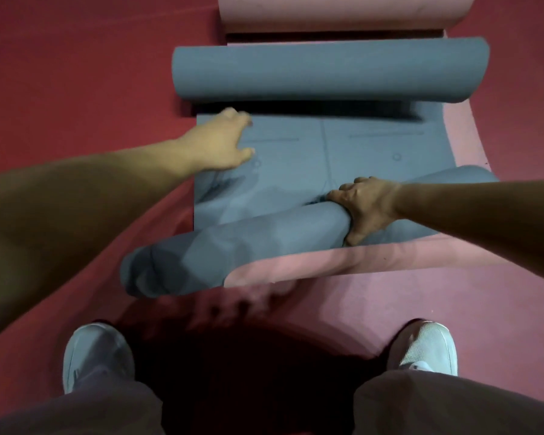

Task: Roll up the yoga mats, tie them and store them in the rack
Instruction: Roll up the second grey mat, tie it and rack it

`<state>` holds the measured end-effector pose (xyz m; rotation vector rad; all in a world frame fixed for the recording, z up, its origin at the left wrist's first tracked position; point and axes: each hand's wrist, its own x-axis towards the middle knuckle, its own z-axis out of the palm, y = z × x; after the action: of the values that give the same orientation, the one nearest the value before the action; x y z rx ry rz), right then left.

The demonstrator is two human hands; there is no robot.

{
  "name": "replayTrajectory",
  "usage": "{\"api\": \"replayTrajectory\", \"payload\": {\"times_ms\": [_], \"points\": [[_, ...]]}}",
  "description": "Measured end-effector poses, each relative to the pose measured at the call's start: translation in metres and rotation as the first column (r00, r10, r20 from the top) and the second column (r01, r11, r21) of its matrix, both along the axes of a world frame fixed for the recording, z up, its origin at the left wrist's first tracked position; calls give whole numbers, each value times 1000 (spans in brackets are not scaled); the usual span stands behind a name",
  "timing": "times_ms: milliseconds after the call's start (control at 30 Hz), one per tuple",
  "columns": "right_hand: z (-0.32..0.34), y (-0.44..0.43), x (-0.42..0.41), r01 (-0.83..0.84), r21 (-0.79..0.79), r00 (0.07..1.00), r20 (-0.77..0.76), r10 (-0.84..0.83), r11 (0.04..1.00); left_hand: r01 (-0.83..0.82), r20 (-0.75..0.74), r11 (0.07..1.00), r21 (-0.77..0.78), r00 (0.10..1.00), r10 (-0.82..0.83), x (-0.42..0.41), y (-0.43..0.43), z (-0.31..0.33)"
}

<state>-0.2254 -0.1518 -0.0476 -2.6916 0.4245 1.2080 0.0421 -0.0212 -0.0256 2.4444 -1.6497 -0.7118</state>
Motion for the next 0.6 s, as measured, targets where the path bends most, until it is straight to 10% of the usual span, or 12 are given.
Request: {"api": "replayTrajectory", "payload": {"times_ms": [233,400,600], "points": [[4,1,-2,69,152,998,-10,-68,986,303,-161,921,243,949,-270,-103,67,-39],[12,-7,8,179,181,982,-98,-163,967,446,28,834,324,877,-479,-107,63,-38],[8,-5,45,259,-68,965,-23,-261,964,368,-105,855,366,929,-354,-71,34,-32]]}}
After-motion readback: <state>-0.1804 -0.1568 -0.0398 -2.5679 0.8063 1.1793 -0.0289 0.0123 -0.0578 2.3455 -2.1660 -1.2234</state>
